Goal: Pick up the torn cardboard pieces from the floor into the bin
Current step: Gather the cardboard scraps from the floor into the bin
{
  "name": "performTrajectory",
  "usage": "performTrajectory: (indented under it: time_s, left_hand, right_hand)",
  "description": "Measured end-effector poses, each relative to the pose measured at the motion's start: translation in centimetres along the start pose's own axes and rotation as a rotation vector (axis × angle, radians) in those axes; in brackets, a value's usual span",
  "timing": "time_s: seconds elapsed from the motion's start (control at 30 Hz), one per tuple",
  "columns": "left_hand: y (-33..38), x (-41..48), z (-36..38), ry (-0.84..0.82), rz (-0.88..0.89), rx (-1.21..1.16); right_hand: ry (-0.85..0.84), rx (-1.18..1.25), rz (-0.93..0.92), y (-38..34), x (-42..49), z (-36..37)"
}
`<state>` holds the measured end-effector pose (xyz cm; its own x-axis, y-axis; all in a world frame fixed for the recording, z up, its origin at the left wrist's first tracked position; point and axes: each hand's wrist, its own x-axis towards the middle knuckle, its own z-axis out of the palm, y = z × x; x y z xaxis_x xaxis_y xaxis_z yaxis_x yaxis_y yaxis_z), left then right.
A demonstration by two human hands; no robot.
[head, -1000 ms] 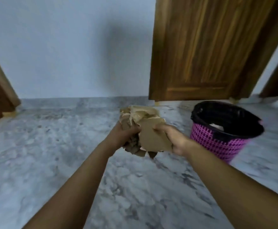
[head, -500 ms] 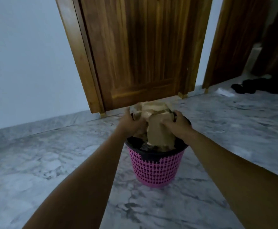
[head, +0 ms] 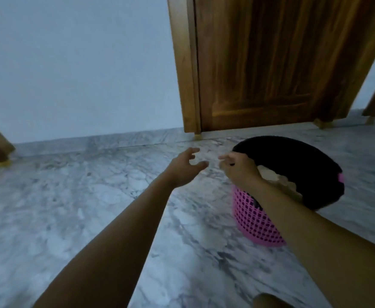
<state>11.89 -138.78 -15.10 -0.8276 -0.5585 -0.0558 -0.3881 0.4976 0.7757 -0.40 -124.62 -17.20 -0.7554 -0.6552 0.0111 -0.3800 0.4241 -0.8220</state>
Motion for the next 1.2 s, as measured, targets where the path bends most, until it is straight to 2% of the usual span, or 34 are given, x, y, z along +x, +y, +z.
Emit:
performTrajectory:
  time_s: [0.13,0.3,0.4,0.57,0.7,0.9,1.07,1.2]
  left_hand:
    - [-6.7,-7.6,-11.1,0.185,-0.154,-0.057]
    - [-16.6,-23.0,-23.2,0.434,-0.4,-0.033]
    - [-22.1,-35.3,-28.0,0.587,-0.56,-0.055]
    - [-29.6,-56.3,-31.4,0.728,-0.797,-0.062]
    - [-35.0,-71.5,-32.1,0.691,-1.02,-0.074]
    - [-43.1,-88.0,-33.0,0.598,-1.202,-0.09]
    - [-48.2,-96.3,-30.5,0.598,-1.234,-0.217]
    - [-52.5,-97.6,-26.7,0.49,-1.28,-0.246]
  right_hand:
    - [-0.169,0.011,-0.178,-9.0,-1.7,10.3]
    - [-0.524,-0.025,-0.382,-19.5,-8.5,24.4]
    - [-0.785,-0.082,-0.512,-25.5,-16.0,33.1]
    - [-1.093,-0.093,-0.631,-31.9,-31.8,46.3]
    - [-1.328,-0.177,-0.685,-33.8,-44.7,55.3]
    - [-1.506,-0.37,-0.785,-34.2,-59.2,66.0]
    - [-1.597,-0.628,-0.789,-32.7,-66.4,71.3]
    - [-1.57,-0.816,-0.871,-28.2,-70.2,74.4]
